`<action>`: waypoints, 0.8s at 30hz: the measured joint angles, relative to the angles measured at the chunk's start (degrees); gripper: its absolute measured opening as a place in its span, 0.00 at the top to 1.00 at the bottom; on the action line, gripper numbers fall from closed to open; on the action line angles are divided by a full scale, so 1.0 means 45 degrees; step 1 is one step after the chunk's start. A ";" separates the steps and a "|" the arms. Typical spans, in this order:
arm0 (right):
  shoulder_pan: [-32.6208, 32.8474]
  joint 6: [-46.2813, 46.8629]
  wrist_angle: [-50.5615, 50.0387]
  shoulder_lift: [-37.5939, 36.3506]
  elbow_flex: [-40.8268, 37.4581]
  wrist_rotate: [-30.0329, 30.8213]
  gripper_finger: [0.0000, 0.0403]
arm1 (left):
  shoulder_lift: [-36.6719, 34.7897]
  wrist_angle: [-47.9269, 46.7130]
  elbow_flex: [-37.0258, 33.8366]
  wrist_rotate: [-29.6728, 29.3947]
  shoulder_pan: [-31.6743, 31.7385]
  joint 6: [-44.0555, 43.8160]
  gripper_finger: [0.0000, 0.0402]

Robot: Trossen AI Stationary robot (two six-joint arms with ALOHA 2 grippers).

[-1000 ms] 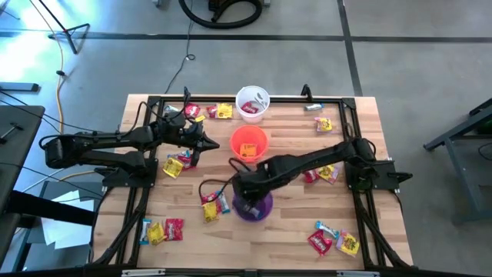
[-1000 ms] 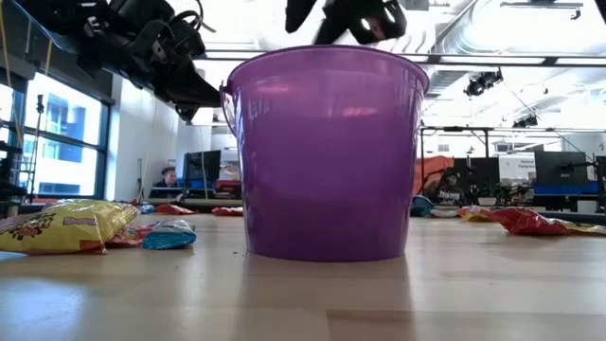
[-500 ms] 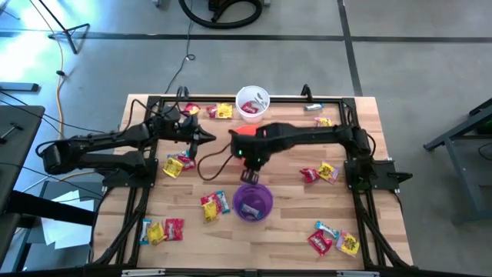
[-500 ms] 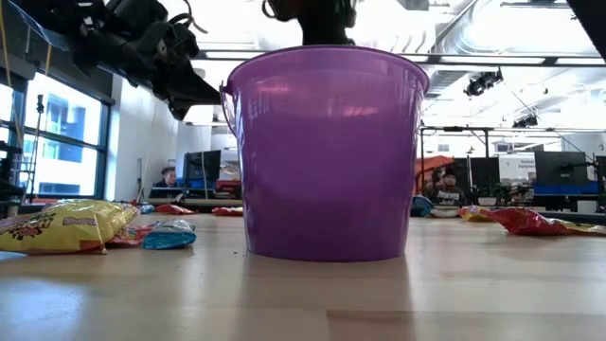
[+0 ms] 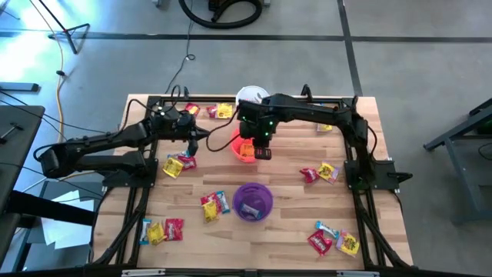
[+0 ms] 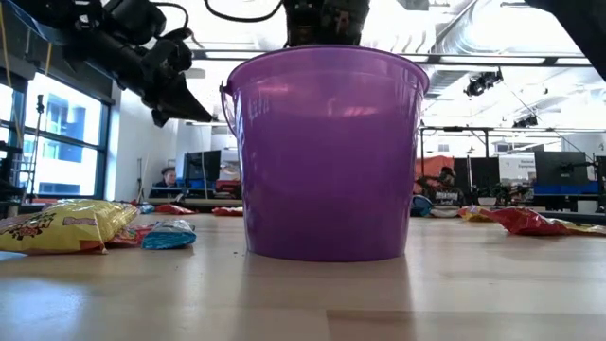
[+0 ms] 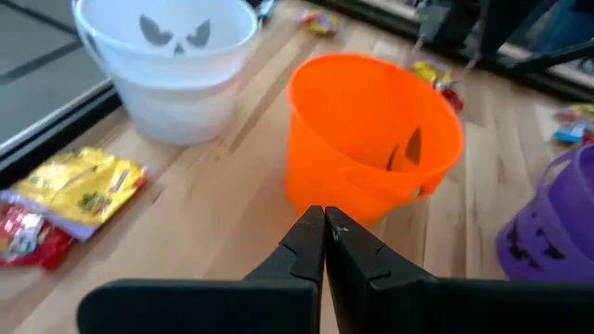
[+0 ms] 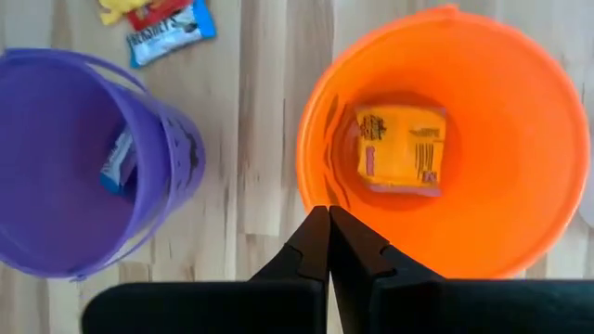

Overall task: Sort candy
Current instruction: Put the red candy into the white bucket

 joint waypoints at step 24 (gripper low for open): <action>-0.0263 0.5714 0.9682 -0.8096 -1.1085 0.1731 1.00 | 0.0991 -0.7628 0.2478 -0.0093 -0.0230 0.0257 0.95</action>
